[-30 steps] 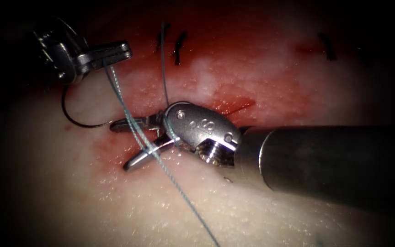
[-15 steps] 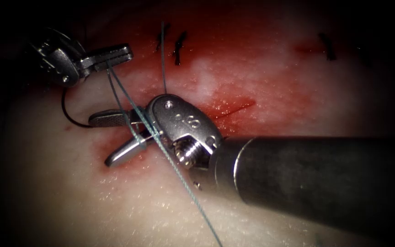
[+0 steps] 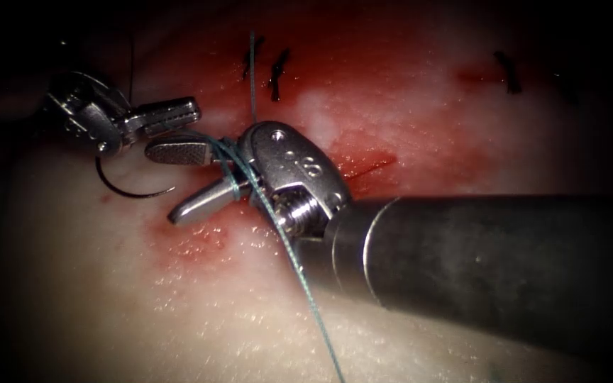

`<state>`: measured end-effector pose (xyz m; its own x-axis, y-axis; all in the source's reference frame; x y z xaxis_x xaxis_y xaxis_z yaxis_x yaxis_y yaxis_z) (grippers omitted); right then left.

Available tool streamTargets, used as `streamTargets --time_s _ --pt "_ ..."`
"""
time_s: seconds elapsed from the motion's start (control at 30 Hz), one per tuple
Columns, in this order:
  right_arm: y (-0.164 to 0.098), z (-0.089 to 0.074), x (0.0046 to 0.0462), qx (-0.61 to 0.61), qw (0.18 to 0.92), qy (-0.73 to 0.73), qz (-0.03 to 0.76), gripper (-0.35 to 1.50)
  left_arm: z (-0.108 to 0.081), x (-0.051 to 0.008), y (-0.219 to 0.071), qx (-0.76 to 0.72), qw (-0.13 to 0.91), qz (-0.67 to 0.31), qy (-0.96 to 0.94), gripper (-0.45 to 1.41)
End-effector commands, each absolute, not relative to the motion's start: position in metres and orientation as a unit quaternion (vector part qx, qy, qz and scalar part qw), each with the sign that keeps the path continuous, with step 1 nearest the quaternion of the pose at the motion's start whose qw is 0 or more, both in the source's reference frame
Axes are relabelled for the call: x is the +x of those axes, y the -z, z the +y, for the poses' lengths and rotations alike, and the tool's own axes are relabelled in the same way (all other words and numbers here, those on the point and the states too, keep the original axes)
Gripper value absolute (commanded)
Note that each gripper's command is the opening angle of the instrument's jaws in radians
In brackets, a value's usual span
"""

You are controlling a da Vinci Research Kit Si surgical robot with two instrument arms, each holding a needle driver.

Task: Wound Closure

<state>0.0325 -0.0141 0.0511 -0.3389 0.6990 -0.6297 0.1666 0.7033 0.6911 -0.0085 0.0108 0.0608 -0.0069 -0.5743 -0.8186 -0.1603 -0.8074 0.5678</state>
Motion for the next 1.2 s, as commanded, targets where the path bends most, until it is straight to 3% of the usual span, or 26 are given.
streamTargets --time_s 0.03,0.17,0.57,1.0,1.2 --pt "-0.0519 -0.0138 0.0324 0.275 0.502 -0.270 0.774 1.11 0.0110 -0.0088 -0.0613 0.690 0.154 -0.268 0.655 -0.45" --pt "-0.0521 -0.0129 0.0307 0.258 0.509 -0.276 0.773 1.10 0.0100 -0.0081 -0.0609 0.703 0.125 -0.270 0.646 -0.45" --pt "-0.0519 -0.0134 0.0309 0.254 0.510 -0.273 0.775 1.08 0.0091 -0.0087 -0.0604 0.758 0.064 -0.249 0.599 -0.45" --pt "-0.0519 -0.0132 0.0308 0.247 0.513 -0.279 0.773 1.08 0.0071 -0.0094 -0.0602 0.769 0.094 -0.200 0.600 -0.45" --pt "-0.0519 -0.0132 0.0308 0.217 0.542 -0.304 0.753 1.08 0.0058 -0.0106 -0.0601 0.684 0.104 -0.178 0.700 -0.45"
